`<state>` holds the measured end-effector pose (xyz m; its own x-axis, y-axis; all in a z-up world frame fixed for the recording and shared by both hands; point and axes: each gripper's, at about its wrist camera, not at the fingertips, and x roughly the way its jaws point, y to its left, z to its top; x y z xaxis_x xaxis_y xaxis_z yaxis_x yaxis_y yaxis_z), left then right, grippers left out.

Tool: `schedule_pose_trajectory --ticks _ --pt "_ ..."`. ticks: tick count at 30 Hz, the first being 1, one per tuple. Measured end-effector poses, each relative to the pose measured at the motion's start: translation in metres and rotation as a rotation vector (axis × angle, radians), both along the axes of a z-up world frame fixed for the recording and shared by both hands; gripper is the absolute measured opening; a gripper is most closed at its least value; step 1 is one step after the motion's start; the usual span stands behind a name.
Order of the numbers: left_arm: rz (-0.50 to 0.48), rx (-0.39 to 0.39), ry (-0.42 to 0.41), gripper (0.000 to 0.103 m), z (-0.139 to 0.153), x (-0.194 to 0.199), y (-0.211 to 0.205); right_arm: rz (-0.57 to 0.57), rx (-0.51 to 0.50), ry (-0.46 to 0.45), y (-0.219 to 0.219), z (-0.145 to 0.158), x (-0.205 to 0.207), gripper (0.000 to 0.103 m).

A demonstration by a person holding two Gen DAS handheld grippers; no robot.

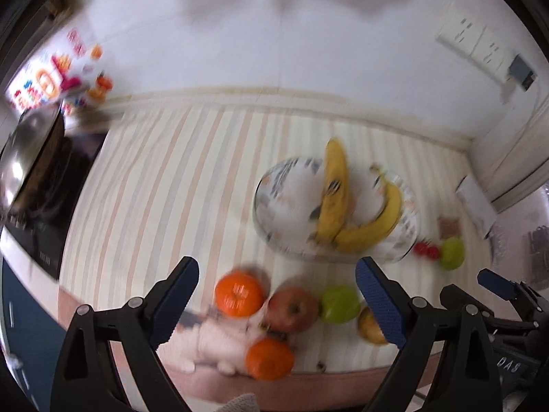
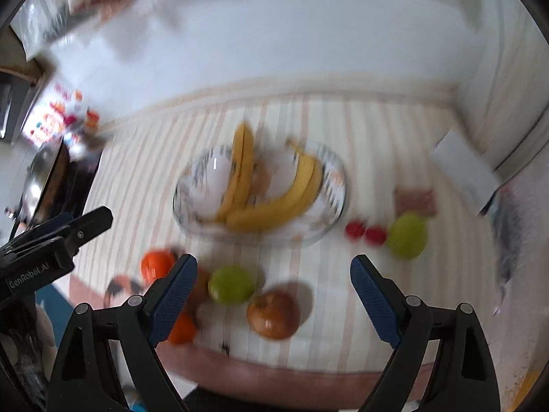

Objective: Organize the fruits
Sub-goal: 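Grasp the orange mandarin with the left tool while the right tool grasps a red apple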

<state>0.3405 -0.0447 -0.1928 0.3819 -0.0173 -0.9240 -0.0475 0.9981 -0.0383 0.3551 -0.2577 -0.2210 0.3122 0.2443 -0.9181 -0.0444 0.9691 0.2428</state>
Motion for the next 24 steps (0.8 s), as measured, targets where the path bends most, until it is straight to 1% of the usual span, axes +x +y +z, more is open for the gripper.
schedule_pose_trajectory --ticks 2,5,8,11,16,20,21,22,23,24 --pt "0.021 0.01 0.067 0.093 -0.022 -0.011 0.004 0.024 0.027 0.062 -0.001 -0.025 -0.002 0.093" --pt "0.033 0.002 0.172 0.093 -0.059 -0.027 0.009 0.051 0.046 0.148 -0.001 -0.058 -0.005 0.093" --pt "0.035 -0.033 0.29 0.093 -0.097 -0.04 0.011 0.068 0.045 0.198 0.002 -0.085 -0.007 0.093" --pt "0.042 -0.069 0.375 0.093 -0.127 -0.045 0.011 0.073 0.037 0.234 0.004 -0.105 -0.006 0.093" --pt "0.031 -0.111 0.443 0.093 -0.156 -0.052 0.004 0.089 0.027 0.273 0.011 -0.131 0.001 0.093" --pt "0.02 -0.113 0.474 0.093 -0.173 -0.054 -0.003 0.105 0.01 0.293 0.021 -0.143 0.004 0.093" --pt "0.02 -0.108 0.478 0.092 -0.176 -0.055 -0.004 0.107 0.004 0.297 0.023 -0.146 0.005 0.093" --pt "0.018 -0.108 0.477 0.088 -0.179 -0.056 -0.007 0.109 0.001 0.3 0.025 -0.148 0.005 0.092" --pt "0.018 -0.11 0.472 0.073 -0.18 -0.057 -0.006 0.109 0.002 0.303 0.027 -0.149 0.006 0.09" --pt "0.019 -0.098 0.467 0.066 -0.18 -0.056 -0.007 0.108 0.005 0.305 0.029 -0.15 0.007 0.086"
